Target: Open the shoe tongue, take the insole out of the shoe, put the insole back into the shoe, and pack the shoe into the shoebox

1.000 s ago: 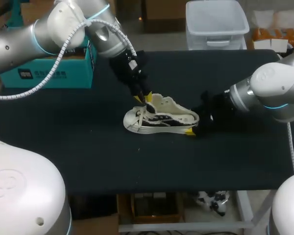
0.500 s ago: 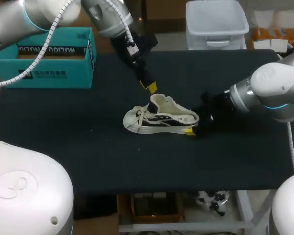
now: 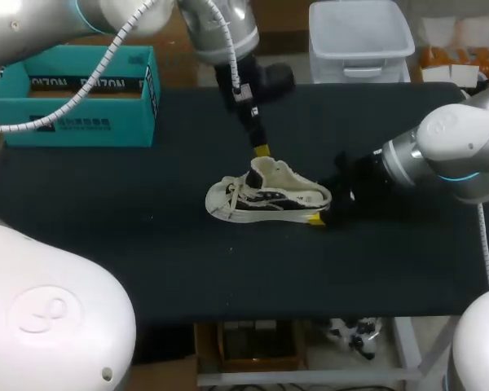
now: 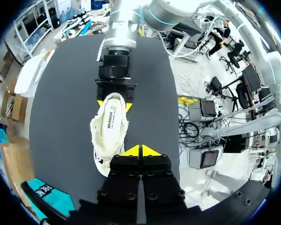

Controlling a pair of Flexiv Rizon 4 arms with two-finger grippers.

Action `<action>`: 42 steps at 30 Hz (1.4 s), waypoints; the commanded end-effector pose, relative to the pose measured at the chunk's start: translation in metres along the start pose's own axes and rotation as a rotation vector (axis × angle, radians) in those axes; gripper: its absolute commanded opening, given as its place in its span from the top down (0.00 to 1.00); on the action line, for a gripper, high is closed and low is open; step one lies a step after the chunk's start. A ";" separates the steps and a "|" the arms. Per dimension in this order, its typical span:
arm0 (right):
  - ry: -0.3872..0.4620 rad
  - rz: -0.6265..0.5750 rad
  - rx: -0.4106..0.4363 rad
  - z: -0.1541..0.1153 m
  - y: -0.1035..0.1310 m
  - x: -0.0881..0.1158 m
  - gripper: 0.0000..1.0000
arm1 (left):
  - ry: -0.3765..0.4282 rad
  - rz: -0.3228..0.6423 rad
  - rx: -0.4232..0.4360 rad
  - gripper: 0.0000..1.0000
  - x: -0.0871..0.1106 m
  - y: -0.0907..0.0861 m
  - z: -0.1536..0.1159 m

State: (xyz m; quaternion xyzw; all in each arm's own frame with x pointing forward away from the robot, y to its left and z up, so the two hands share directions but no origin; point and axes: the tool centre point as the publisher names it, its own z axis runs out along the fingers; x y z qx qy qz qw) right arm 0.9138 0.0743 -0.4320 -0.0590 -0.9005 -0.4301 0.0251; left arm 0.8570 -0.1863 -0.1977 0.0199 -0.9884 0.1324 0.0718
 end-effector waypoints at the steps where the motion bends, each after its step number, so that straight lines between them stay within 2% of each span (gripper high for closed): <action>1: -0.002 -0.001 -0.003 0.003 -0.006 0.001 1.00 | -0.056 0.162 -0.109 1.00 0.003 -0.006 -0.002; 2: -0.002 -0.001 -0.003 0.003 -0.006 0.001 1.00 | -0.056 0.162 -0.109 1.00 0.003 -0.006 -0.002; 4: -0.002 -0.001 -0.003 0.003 -0.006 0.001 1.00 | -0.119 0.168 -0.128 1.00 0.005 -0.005 0.002; 5: -0.002 -0.001 -0.003 0.003 -0.006 0.001 1.00 | -0.111 0.202 -0.124 1.00 0.005 -0.005 0.005; 8: -0.002 -0.001 -0.003 0.003 -0.006 0.001 1.00 | -0.113 0.210 -0.126 1.00 -0.002 -0.008 0.021; 14: -0.002 -0.001 -0.003 0.003 -0.006 0.001 1.00 | -0.092 0.179 -0.100 1.00 -0.023 -0.009 0.059; 18: -0.002 -0.001 -0.003 0.003 -0.006 0.001 1.00 | -0.106 0.168 -0.089 1.00 -0.039 -0.010 0.073; 27: -0.002 -0.001 -0.003 0.003 -0.006 0.001 1.00 | -0.091 0.183 -0.129 1.00 -0.063 -0.020 0.106; 36: -0.002 -0.001 -0.003 0.003 -0.006 0.001 1.00 | -0.075 0.188 -0.139 1.00 -0.079 -0.006 0.129; 42: -0.002 -0.001 -0.003 0.003 -0.006 0.001 1.00 | -0.025 0.195 -0.149 1.00 -0.084 0.004 0.143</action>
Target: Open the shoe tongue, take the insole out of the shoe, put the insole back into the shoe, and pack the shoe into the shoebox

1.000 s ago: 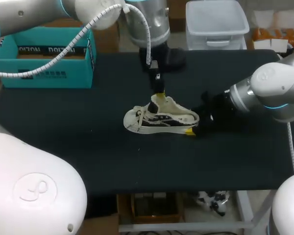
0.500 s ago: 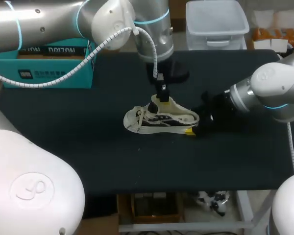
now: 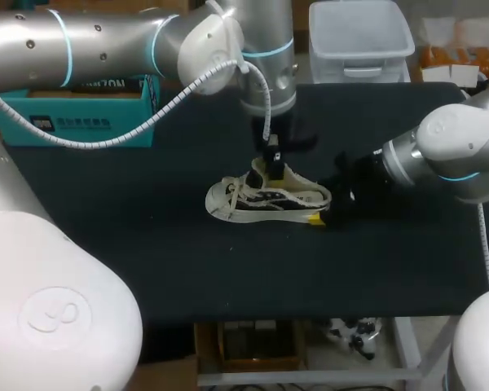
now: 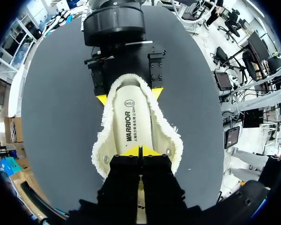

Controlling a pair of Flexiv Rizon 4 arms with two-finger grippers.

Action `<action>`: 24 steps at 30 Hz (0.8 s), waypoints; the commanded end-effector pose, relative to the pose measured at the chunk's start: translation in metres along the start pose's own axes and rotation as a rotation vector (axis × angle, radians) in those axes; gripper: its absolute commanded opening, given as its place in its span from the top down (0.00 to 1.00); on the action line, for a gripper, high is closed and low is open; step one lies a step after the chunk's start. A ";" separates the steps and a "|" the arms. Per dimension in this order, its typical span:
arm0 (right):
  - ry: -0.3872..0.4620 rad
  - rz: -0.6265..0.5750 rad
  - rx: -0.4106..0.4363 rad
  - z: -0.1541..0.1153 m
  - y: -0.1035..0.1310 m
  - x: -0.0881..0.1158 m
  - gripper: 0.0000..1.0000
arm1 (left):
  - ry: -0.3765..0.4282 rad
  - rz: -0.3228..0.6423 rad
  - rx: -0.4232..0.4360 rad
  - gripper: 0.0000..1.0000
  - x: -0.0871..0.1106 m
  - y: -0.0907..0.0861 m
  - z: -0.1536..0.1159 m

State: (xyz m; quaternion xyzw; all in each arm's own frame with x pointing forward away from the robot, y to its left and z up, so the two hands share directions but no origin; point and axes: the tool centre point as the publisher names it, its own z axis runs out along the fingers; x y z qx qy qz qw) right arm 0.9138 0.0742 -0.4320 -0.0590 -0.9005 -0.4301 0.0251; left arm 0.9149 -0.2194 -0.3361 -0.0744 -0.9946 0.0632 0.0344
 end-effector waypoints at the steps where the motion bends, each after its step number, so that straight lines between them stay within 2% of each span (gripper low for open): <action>1: -0.002 -0.001 -0.003 0.003 -0.006 0.001 1.00 | 0.033 0.018 0.002 1.00 -0.005 0.004 0.012; 12: -0.002 -0.001 -0.003 0.003 -0.006 0.001 1.00 | 0.071 0.063 -0.021 1.00 0.016 0.010 0.022; 18: -0.002 -0.001 -0.003 0.003 -0.006 0.001 1.00 | 0.070 0.054 -0.047 1.00 0.025 0.009 0.032; 24: -0.002 -0.001 -0.003 0.003 -0.006 0.001 1.00 | 0.030 0.021 -0.076 1.00 0.027 0.009 0.046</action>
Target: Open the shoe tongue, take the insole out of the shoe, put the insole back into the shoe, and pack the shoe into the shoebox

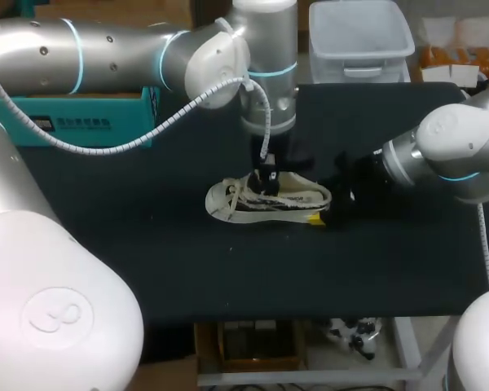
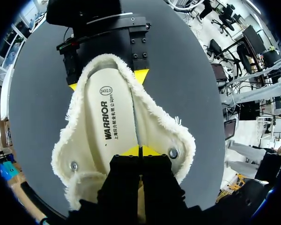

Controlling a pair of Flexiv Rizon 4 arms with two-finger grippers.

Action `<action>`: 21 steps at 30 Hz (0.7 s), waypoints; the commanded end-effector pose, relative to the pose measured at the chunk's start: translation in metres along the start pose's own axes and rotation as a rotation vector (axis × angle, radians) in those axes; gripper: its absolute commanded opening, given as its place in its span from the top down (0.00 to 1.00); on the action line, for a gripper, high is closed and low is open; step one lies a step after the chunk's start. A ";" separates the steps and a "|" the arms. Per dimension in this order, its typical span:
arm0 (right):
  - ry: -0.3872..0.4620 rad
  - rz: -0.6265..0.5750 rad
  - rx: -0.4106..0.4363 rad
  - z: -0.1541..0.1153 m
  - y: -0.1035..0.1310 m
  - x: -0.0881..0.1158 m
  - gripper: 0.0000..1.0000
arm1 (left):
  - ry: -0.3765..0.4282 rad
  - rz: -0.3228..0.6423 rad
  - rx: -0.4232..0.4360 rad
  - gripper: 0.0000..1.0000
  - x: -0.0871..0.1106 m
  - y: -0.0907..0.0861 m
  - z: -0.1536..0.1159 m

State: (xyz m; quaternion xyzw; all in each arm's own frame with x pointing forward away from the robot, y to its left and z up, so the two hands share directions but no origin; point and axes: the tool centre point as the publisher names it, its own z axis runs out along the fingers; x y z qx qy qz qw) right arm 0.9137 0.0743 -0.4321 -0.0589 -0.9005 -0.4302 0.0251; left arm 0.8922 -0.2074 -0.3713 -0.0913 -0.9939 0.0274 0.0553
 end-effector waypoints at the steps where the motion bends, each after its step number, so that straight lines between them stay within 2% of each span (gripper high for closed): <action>1: -0.002 -0.001 -0.003 0.003 -0.006 0.001 1.00 | -0.022 -0.017 -0.012 1.00 0.004 -0.006 0.013; 15: -0.002 -0.001 -0.003 0.003 -0.006 0.001 1.00 | -0.066 -0.055 -0.039 1.00 -0.002 -0.010 0.026; 21: -0.002 -0.001 -0.003 0.003 -0.006 0.001 1.00 | -0.074 -0.041 -0.063 1.00 0.003 -0.008 0.033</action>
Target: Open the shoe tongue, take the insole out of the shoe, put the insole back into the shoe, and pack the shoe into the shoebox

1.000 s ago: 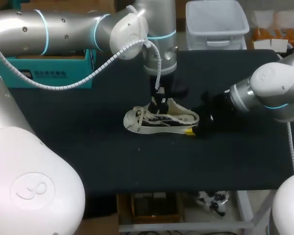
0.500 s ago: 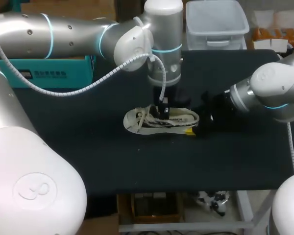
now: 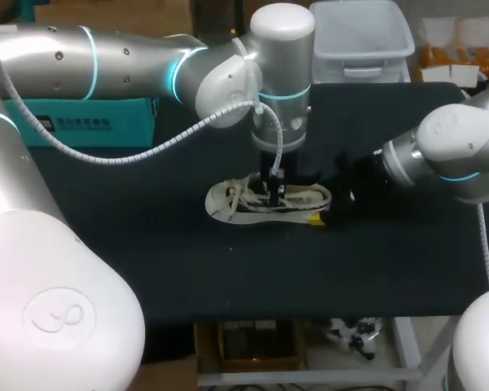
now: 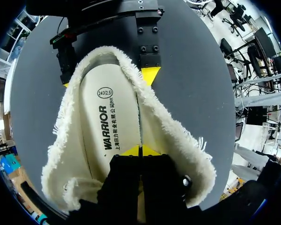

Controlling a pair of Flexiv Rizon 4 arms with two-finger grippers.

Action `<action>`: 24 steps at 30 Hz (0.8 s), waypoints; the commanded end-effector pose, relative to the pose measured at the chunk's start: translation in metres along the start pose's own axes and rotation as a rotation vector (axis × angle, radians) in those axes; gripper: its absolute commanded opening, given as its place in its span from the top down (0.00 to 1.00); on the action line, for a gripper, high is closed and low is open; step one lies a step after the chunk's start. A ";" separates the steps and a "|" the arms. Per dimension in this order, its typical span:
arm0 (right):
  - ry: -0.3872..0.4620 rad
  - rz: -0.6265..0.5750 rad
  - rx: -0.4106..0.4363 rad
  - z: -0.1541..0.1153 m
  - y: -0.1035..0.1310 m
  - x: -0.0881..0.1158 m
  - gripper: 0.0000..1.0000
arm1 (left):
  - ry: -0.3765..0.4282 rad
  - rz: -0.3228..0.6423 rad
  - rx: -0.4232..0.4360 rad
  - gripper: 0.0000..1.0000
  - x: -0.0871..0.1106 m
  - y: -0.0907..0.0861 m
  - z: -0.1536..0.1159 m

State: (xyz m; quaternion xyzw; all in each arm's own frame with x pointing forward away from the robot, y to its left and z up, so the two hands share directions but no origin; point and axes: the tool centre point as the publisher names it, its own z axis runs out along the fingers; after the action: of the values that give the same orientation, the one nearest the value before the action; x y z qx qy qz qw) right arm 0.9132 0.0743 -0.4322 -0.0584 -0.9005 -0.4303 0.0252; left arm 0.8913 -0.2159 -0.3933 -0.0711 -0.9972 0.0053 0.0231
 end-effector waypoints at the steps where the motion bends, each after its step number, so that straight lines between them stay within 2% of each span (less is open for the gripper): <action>1: -0.003 0.000 -0.003 0.003 -0.006 0.001 1.00 | -0.016 0.002 -0.020 1.00 0.008 0.000 0.011; 6: -0.003 0.000 -0.003 0.003 -0.006 0.001 1.00 | -0.035 -0.001 -0.043 1.00 0.009 0.004 0.013; 14: -0.003 0.000 -0.003 0.003 -0.006 0.001 1.00 | -0.006 -0.031 -0.039 1.00 0.007 0.008 0.027; 20: -0.003 0.000 -0.003 0.003 -0.006 0.001 1.00 | -0.035 -0.073 -0.044 1.00 0.003 0.010 0.038; 21: -0.003 0.000 -0.003 0.003 -0.006 0.001 1.00 | -0.042 -0.076 -0.045 0.97 0.002 0.010 0.040; 23: -0.003 0.000 -0.003 0.003 -0.006 0.001 1.00 | -0.044 -0.075 -0.042 0.75 0.003 0.011 0.043; 24: -0.003 0.000 -0.003 0.003 -0.006 0.001 1.00 | -0.051 -0.078 -0.039 0.70 0.003 0.011 0.044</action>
State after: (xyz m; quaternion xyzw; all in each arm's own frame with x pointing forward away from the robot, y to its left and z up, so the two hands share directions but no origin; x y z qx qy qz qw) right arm 0.9130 0.0747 -0.4327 -0.0585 -0.9004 -0.4304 0.0249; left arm 0.8939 -0.2095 -0.4006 -0.0337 -0.9993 -0.0165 0.0026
